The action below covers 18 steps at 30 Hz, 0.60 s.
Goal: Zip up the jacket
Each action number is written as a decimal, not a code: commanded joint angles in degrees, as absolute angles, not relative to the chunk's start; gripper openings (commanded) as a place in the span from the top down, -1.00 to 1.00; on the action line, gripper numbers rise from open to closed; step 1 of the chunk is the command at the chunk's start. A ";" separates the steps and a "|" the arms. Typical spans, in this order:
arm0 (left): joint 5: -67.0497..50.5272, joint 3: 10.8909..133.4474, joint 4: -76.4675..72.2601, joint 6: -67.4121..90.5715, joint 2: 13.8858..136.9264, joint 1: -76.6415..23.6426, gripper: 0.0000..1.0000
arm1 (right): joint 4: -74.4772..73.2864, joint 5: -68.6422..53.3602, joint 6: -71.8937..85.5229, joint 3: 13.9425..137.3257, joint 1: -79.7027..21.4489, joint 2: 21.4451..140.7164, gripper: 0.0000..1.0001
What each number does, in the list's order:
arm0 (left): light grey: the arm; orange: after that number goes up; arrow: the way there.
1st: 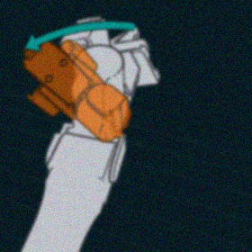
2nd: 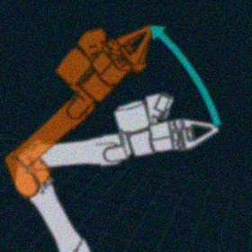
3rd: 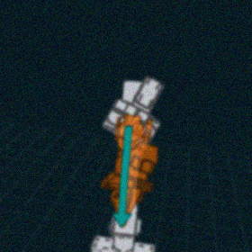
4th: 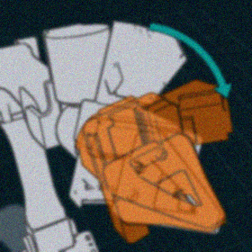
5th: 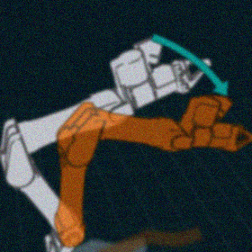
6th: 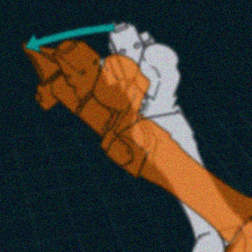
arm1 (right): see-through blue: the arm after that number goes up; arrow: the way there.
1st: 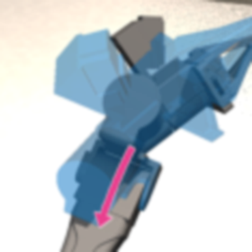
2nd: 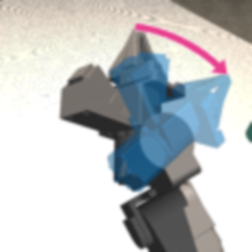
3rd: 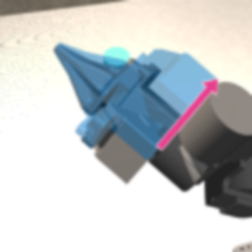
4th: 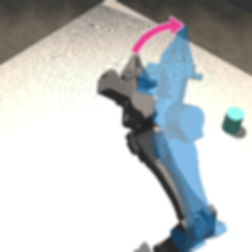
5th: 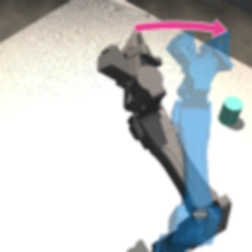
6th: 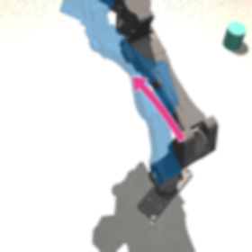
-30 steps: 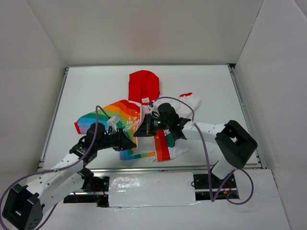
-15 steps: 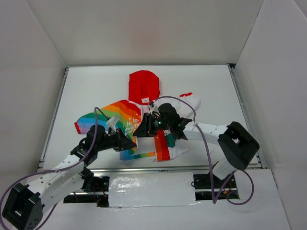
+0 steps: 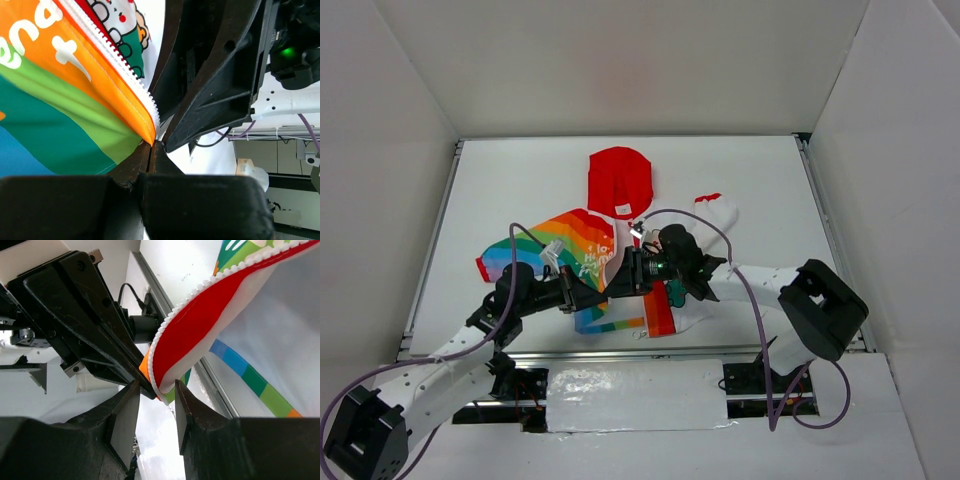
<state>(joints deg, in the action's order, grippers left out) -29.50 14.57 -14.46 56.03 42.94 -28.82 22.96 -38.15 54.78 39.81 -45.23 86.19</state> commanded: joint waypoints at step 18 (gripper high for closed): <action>-30.76 15.64 -16.26 55.81 41.40 -29.09 0.13 | 23.23 -39.20 54.50 40.78 -45.53 85.26 1.00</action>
